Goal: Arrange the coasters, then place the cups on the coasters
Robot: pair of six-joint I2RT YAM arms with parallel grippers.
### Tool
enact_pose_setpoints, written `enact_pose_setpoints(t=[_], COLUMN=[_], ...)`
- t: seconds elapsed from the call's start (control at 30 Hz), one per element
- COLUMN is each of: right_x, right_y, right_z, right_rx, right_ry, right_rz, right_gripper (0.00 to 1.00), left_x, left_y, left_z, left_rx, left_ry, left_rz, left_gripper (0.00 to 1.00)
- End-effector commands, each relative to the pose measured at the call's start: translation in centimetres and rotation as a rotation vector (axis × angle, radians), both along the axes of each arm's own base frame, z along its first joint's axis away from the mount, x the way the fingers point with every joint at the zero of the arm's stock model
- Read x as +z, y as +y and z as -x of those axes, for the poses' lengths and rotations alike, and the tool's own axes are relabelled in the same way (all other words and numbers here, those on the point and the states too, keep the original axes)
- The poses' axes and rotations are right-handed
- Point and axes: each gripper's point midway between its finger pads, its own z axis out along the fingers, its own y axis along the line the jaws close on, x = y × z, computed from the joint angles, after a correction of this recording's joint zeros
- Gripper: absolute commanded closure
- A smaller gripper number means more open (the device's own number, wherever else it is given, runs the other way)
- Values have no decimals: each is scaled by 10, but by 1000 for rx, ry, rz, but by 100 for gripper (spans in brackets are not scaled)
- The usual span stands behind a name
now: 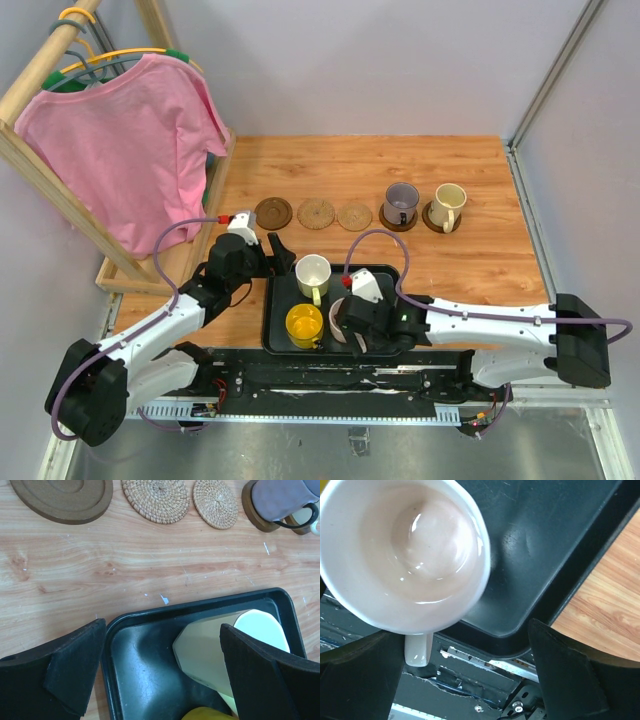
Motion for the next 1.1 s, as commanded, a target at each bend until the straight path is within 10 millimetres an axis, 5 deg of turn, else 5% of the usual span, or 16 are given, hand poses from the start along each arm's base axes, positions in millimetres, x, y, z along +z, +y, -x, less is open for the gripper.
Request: enact_pose_setpoints(t=[0.0, 0.53, 0.83, 1.07], right_x=[-2, -15, -23, -24], right_y=[-22, 12, 21, 21], right_z=[1, 13, 15, 16], right_rx=[-41, 71, 74, 74], right_ry=[-38, 38, 54, 57], right_rz=[50, -40, -42, -38], right_gripper=[1, 19, 34, 56], left_x=[5, -2, -6, -7], left_y=[-5, -3, -1, -1], left_z=[0, 5, 7, 9], left_rx=[-13, -14, -12, -10], left_ry=[-23, -15, -9, -7], left_rz=[32, 30, 22, 25], left_gripper=[0, 0, 0, 0])
